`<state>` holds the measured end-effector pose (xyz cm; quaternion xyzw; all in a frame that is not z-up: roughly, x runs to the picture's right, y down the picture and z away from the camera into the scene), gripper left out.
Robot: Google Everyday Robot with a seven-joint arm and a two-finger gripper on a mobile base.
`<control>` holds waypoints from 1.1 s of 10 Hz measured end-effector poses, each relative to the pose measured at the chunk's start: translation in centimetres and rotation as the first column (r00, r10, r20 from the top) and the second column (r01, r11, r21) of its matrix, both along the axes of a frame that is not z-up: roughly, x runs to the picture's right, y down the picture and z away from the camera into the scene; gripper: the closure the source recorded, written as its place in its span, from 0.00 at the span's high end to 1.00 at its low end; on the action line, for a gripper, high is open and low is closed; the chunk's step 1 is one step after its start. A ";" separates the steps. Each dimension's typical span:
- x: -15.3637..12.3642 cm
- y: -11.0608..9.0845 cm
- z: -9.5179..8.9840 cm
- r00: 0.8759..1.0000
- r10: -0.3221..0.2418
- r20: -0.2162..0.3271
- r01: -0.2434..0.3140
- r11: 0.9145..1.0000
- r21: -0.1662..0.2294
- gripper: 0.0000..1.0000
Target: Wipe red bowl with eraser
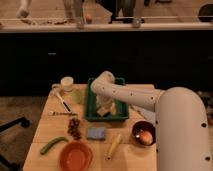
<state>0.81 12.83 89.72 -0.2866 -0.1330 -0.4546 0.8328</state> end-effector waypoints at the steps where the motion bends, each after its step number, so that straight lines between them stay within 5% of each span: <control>1: 0.1 0.1 0.1 1.000 -0.012 -0.006 0.012 1.000 -0.002 0.80; 5: -0.7 0.4 0.4 0.999 -0.035 -0.028 0.036 0.999 0.002 0.78; 11: -1.1 0.7 0.3 0.998 -0.061 -0.017 0.061 0.998 0.005 0.20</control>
